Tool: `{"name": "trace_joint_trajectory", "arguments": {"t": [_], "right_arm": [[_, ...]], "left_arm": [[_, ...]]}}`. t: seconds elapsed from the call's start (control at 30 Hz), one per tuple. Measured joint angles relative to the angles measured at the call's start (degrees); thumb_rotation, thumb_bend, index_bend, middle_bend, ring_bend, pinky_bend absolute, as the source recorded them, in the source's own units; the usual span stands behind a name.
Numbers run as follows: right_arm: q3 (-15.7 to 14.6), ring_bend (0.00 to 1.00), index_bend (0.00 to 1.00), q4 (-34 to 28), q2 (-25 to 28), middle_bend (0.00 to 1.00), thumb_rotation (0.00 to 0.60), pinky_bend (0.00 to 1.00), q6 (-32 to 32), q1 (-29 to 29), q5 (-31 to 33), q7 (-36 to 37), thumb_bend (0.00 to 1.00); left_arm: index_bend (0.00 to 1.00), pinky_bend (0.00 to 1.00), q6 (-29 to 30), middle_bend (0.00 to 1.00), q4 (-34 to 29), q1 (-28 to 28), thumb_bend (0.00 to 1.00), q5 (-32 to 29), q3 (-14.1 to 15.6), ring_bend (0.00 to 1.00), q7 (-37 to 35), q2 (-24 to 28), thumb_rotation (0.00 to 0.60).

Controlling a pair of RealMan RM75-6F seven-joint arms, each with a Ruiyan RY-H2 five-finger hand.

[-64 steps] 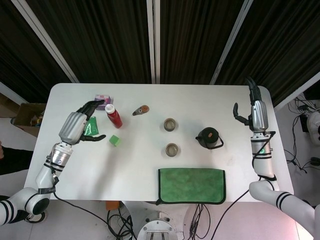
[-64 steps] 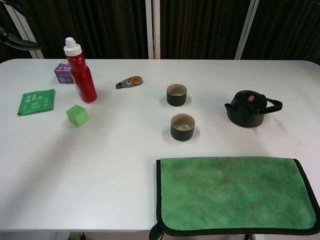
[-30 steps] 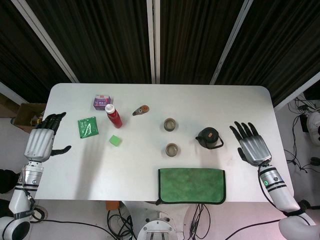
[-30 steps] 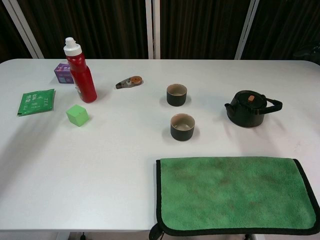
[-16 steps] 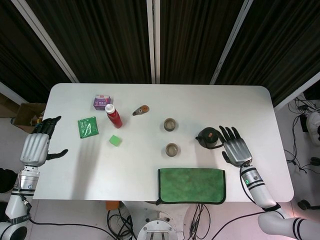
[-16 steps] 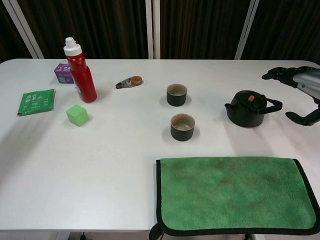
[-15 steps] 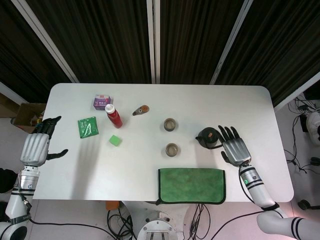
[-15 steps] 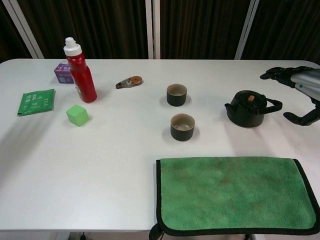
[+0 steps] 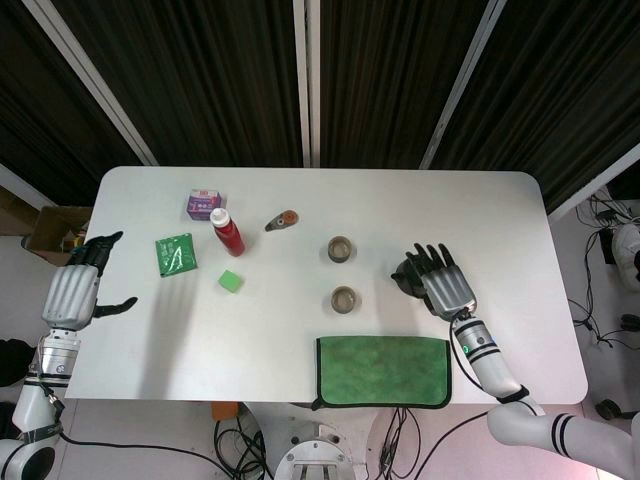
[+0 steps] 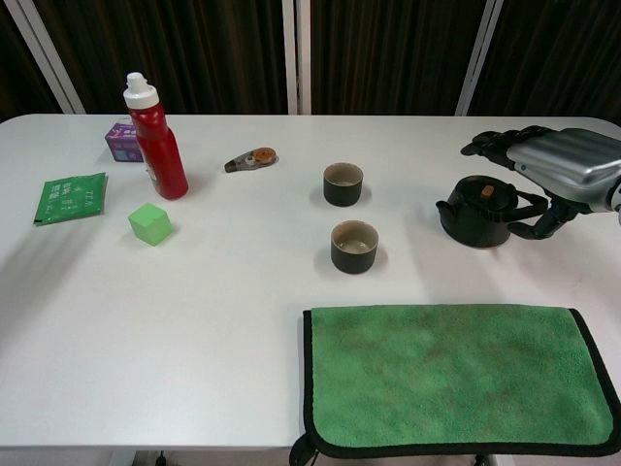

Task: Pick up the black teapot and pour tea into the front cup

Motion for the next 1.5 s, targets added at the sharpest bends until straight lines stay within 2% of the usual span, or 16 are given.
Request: {"name": "trace_joint_trajectory", "arguments": {"t": [0.63, 1.07, 1.3, 1.5], "right_arm": [[3.38, 0.00, 0.00, -0.71, 1.18, 0.00, 0.600, 0.00, -2.83, 4.54, 4.63, -1.23, 0.29], [5.93, 0.00, 0.00, 1.04, 2.58, 0.00, 0.600, 0.00, -8.77, 10.32, 13.41, -2.96, 0.29], [6.04, 0.00, 0.00, 1.84, 3.06, 0.00, 0.600, 0.00, -10.73, 12.41, 15.92, -2.79, 0.29], [4.83, 0.00, 0.00, 0.41, 4.78, 0.00, 0.600, 0.00, -12.84, 13.50, 18.13, -2.21, 0.29]], "left_arm": [[0.09, 0.26, -1.40, 0.15, 0.54, -0.08, 0.03, 1.03, -0.22, 0.13, -1.06, 0.12, 0.600], [0.09, 0.26, -4.49, 0.15, -0.56, -1.28, 0.03, 0.85, -0.04, 0.13, -0.10, 0.87, 0.600], [0.09, 0.26, -5.17, 0.15, -1.01, -1.72, 0.03, 0.72, -0.24, 0.13, 0.12, 1.10, 0.600], [0.09, 0.26, -5.35, 0.15, -1.08, -1.90, 0.03, 0.93, -0.17, 0.13, 0.33, 1.04, 0.600]]}}
